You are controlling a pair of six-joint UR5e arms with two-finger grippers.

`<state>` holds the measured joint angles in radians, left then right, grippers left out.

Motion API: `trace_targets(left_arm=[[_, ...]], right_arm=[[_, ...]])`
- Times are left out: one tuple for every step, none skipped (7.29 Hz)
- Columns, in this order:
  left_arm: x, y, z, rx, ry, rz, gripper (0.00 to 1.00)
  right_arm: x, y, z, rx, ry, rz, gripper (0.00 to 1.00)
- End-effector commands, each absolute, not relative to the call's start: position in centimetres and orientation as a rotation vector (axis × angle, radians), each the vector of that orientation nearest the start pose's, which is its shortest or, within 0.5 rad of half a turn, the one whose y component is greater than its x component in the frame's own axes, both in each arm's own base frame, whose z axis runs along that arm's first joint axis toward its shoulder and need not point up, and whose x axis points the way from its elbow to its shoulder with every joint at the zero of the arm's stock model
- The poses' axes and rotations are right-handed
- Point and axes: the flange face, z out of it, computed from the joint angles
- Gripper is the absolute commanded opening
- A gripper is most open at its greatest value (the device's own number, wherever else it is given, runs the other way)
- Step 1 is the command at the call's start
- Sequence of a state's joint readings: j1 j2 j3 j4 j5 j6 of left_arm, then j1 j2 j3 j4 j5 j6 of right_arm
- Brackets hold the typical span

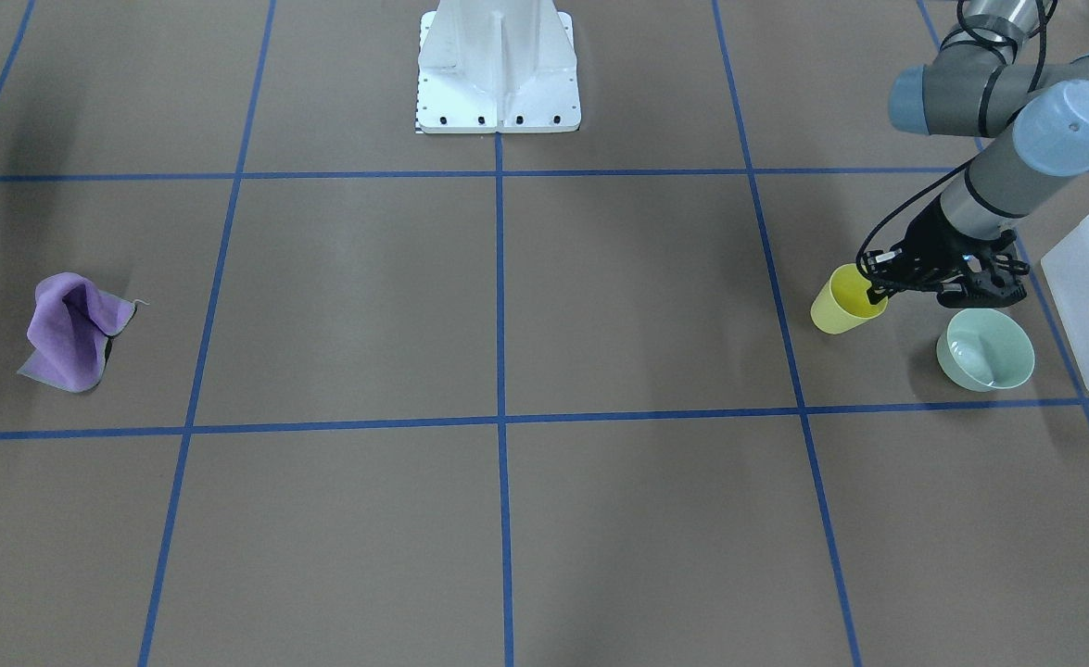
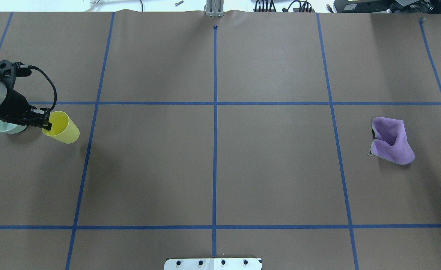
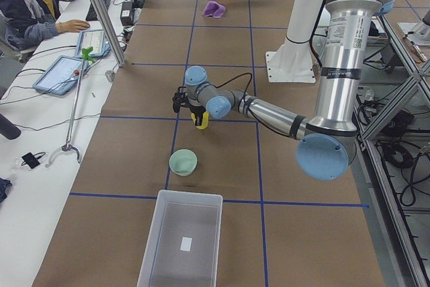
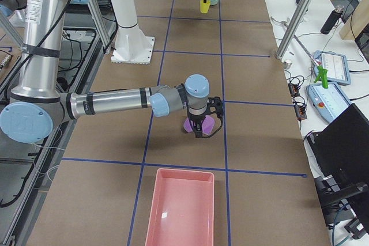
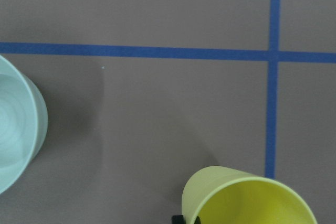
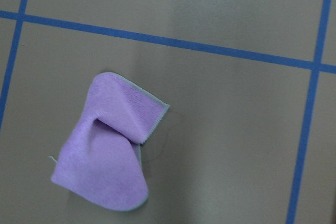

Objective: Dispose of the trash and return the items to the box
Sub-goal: 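Lift the yellow cup with the left gripper while the right reaches the cloth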

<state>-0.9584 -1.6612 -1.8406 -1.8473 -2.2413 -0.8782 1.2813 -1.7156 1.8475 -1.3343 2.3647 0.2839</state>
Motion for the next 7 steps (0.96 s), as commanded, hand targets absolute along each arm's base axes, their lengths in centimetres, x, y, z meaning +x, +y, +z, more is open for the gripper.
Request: trace_targets(left_arm=[[20.6, -48.0, 42.6, 0.009, 0.908, -0.068, 0.00], [17.8, -48.3, 44.3, 0.047, 0.888, -0.035, 0.00], [13.7, -48.7, 46.1, 0.083, 0.889, -0.006, 0.00], [9.7, -49.1, 47.3, 0.103, 0.899, 0.006, 0.00], [5.4, -49.5, 48.1, 0.135, 0.868, 0.030, 0.00], [0.3, -49.6, 49.6, 0.144, 0.826, 0.057, 0.00], [-3.4, -49.8, 51.1, 0.145, 0.796, 0.088, 0.00]], right_arm=[[-12.8, -46.0, 55.0, 0.090, -0.879, -0.099, 1.00], [-15.5, -47.0, 54.4, 0.052, -0.880, 0.029, 1.00], [-17.7, -47.1, 54.2, 0.029, -0.883, 0.084, 1.00], [-18.8, -47.0, 54.1, 0.026, -0.876, 0.091, 1.00], [-19.4, -47.1, 54.8, 0.009, -0.864, 0.113, 1.00], [-20.4, -47.5, 54.3, 0.003, -0.866, 0.122, 1.00], [-21.0, -47.3, 54.7, -0.004, -0.854, 0.120, 0.99]])
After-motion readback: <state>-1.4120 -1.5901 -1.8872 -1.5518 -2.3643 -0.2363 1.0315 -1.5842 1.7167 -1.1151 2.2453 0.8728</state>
